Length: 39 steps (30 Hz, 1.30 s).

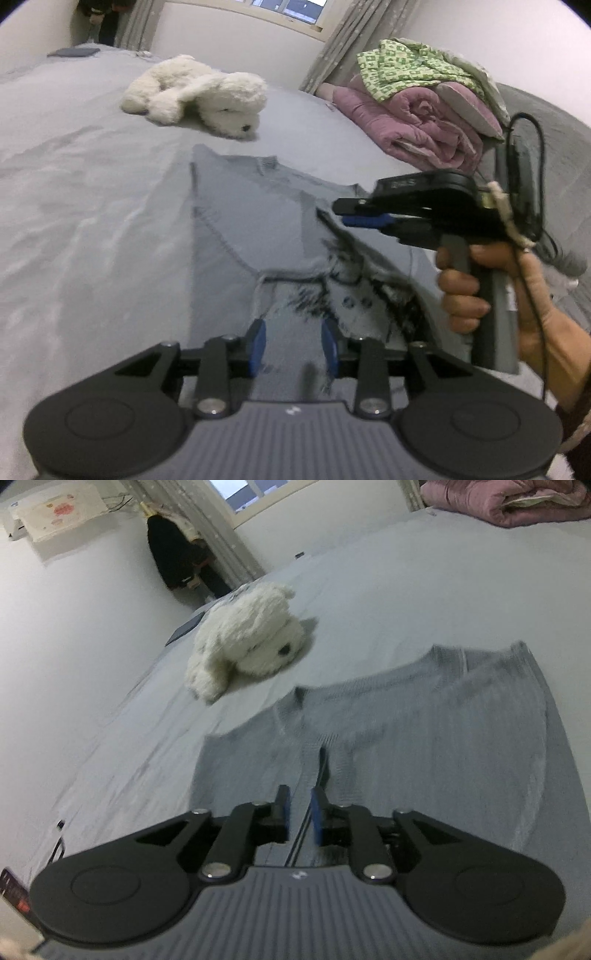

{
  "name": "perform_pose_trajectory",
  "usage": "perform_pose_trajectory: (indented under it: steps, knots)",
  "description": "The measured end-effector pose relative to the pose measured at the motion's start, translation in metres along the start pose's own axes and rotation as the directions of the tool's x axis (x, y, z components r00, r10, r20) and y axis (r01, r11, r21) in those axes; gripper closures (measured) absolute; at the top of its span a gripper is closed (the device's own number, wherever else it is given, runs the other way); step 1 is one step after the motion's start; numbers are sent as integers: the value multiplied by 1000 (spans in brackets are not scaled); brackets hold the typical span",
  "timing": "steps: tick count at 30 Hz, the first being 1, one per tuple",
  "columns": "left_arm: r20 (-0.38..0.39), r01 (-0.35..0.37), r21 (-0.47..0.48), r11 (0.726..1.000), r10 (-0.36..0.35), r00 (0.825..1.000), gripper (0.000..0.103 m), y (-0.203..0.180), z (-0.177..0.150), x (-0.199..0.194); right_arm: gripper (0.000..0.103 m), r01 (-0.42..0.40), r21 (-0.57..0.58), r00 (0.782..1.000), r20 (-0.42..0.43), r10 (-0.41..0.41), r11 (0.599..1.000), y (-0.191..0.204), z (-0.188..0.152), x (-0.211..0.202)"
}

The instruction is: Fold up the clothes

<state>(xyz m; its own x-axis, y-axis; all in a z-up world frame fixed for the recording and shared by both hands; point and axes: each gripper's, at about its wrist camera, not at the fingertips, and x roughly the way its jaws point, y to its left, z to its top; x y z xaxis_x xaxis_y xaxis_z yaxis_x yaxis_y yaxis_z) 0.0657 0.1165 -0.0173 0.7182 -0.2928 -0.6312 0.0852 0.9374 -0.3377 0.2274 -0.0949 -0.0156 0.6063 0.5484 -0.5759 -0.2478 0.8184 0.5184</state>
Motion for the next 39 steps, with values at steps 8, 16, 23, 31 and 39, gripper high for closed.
perform_pose_trajectory:
  steps: [8, 16, 23, 31, 39]
  knots:
    - [-9, -116, 97, 989, 118, 993, 62, -6, -30, -36, 74, -81, 9, 995, -52, 81, 997, 21, -48, -34]
    - [-22, -223, 240, 945, 235, 972, 62, -19, -70, -64, 74, -184, 54, 974, -125, 190, 981, 40, -95, -59]
    - [-43, -268, 274, 924, 290, 956, 83, -24, -95, -79, 74, -250, 134, 950, -154, 270, 959, 45, -130, -89]
    - [-41, -284, 321, 904, 313, 949, 93, -38, -104, -91, 74, -300, 236, 920, -185, 346, 924, 40, -173, -100]
    - [-21, -251, 281, 926, 268, 963, 96, -52, -91, -108, 73, -326, 231, 907, -196, 372, 917, 50, -173, -100]
